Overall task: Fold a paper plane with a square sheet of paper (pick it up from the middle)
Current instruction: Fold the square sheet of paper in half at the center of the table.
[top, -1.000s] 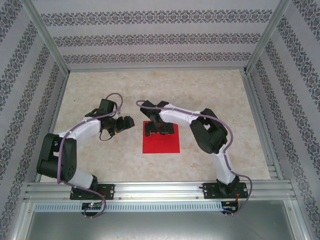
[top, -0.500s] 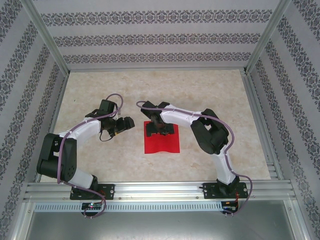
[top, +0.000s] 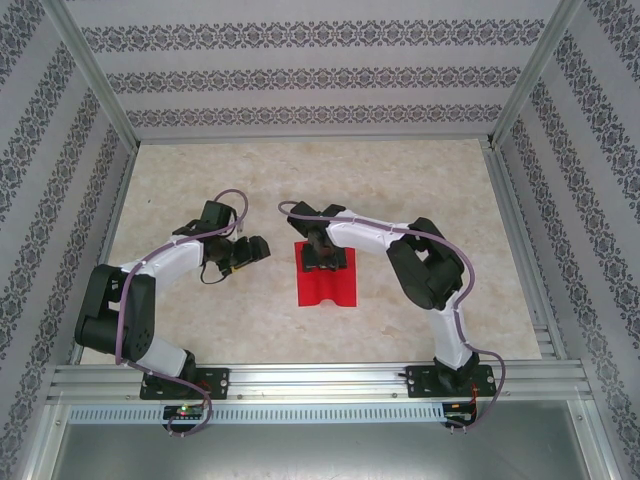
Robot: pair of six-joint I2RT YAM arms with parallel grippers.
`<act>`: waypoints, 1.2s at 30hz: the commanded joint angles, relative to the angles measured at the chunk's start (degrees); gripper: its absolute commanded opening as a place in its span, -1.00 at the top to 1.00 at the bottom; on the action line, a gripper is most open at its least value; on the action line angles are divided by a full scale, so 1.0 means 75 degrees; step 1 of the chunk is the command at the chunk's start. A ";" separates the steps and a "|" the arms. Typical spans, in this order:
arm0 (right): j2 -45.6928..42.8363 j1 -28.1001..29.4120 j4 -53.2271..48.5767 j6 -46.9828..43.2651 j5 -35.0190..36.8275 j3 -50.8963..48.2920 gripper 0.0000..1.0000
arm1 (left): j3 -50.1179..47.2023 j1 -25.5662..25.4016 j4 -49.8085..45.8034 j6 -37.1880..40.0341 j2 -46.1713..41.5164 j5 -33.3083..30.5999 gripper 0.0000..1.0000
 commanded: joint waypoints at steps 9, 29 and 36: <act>-0.1870 -0.0539 0.3687 0.0485 -0.2441 -0.1491 0.35 | -0.0224 -0.0423 0.1399 -0.0767 0.0118 0.0703 -0.33; -0.1717 -0.1121 0.4390 -0.0513 -0.2188 -0.2899 -0.09 | -0.0374 -0.1547 0.3497 -0.1925 0.0861 0.0727 -0.19; -0.1978 -0.1325 0.4538 -0.0712 -0.2706 -0.3267 -0.23 | -0.0620 -0.1714 0.4193 -0.2241 0.1036 0.0873 -0.11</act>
